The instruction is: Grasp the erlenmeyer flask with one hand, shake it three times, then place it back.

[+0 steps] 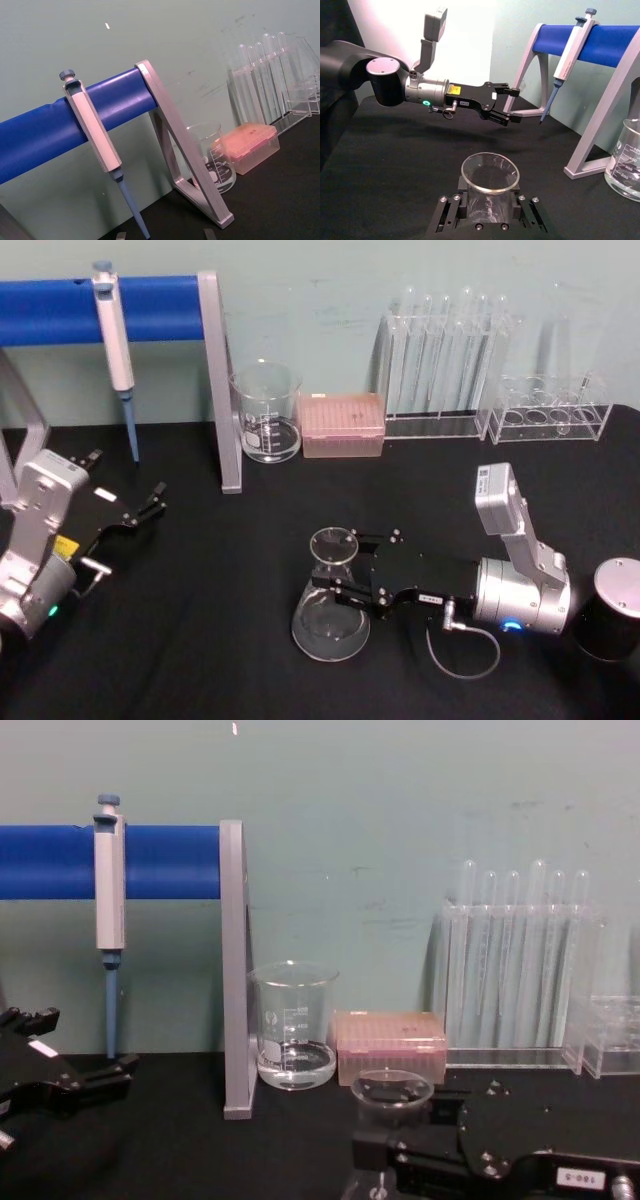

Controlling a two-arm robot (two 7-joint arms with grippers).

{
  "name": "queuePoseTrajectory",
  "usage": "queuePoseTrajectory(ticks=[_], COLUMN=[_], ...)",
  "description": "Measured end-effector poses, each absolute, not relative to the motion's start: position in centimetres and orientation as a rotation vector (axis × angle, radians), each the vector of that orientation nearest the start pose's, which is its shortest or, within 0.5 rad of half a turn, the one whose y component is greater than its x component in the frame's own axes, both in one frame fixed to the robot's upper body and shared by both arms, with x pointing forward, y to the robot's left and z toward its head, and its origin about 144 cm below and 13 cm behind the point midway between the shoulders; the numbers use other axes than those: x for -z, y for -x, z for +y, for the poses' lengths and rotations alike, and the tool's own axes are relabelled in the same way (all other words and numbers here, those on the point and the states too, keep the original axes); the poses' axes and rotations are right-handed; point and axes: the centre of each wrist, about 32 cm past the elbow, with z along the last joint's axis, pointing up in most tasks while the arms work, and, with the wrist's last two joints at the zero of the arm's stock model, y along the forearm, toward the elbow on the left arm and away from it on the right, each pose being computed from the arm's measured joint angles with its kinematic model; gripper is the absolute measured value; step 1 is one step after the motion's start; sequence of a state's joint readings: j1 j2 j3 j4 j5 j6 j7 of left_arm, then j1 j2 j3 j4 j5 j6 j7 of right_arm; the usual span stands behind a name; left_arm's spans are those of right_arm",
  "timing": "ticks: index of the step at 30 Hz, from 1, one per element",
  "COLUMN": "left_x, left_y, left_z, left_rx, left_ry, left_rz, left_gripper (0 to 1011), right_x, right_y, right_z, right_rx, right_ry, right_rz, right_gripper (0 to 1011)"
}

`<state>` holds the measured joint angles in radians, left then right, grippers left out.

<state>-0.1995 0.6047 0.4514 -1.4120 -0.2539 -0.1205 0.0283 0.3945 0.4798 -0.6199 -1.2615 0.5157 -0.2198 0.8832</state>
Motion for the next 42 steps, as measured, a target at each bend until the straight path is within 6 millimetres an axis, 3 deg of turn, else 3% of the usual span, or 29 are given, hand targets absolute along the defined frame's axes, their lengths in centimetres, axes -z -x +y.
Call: queuePoseTrajectory(ticks=[25,32,42], left_x=[-114.0,-114.0,-114.0], left_y=[-48.9,-48.9,-48.9], left_z=[31.0,31.0,31.0], left_rx=[-1.248,-1.248,-1.248], left_ry=[-0.304,-0.304,-0.304], left_rz=[-0.285,-0.285,-0.285], left_gripper=[1001,1001,1001], right_x=[-114.0,-114.9,-117.8], right_y=[-52.9,-52.6,-52.9], right_z=[-25.1,-25.6,-26.5], right_rx=[0.324,0.395,0.509], right_ry=[0.049,-0.017,-0.062], right_rz=[-0.071,-0.075,-0.135], right_gripper=[451,451,451])
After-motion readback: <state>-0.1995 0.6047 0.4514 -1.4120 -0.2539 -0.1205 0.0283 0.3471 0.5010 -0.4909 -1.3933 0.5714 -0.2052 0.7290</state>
